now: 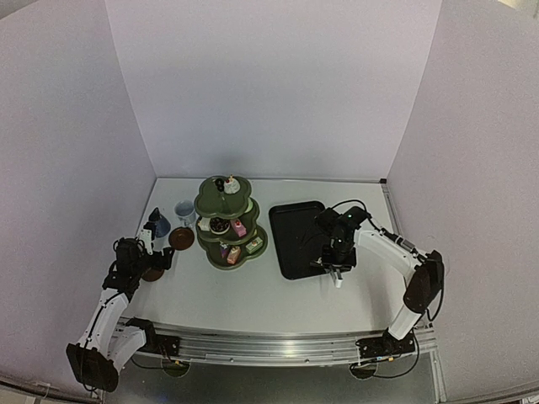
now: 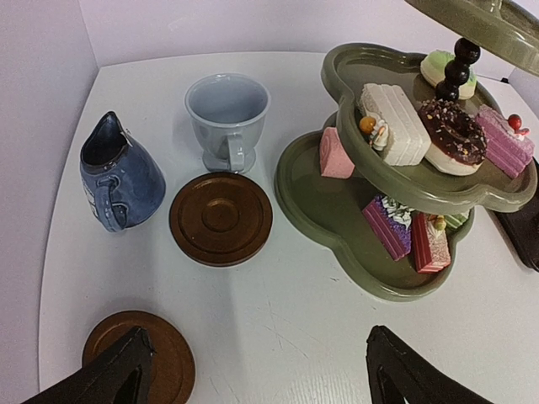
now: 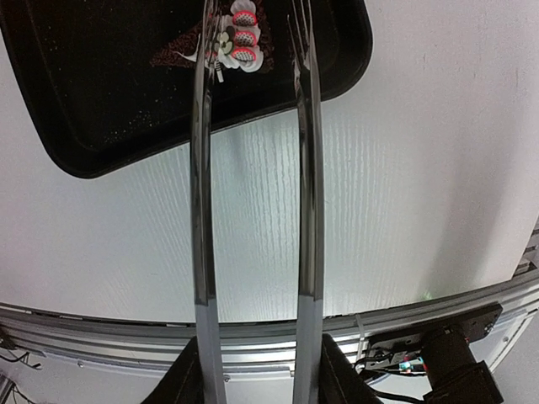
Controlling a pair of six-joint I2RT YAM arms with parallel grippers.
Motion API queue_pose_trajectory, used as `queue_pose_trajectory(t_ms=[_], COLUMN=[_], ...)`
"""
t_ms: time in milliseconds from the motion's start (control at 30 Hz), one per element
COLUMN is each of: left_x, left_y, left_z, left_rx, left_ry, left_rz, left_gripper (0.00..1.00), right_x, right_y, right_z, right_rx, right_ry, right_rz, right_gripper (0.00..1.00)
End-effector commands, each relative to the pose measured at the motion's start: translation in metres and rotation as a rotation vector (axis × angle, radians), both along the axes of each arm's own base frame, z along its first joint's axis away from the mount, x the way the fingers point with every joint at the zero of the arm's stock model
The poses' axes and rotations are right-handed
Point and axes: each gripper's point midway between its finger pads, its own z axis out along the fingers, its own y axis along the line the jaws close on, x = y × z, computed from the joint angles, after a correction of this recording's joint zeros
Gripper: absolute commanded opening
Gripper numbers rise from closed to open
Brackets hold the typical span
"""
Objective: Serve the afternoon tea
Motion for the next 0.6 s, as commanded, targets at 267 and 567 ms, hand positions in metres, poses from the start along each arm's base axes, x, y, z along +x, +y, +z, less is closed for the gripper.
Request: queue_pose_trajectory(t_ms=[267,567], left_x=[0.003,0.003], left_y=[0.002,0.002], left_z=[0.003,0.003], left_rx=[0.012,0.022], left_ry=[-0.031,-0.033], left_rz=[-0.001,-0.003], left_gripper=[0.88,0.88], right_x=[0.004,0.007], right_y=[0.007,0.018], right_z=[0.055,0.054], right_rx=[0.083,0.109], right_ry=[-0.091,-0.09], right_rz=[0.185,0.604], right_gripper=[0.34,0.33])
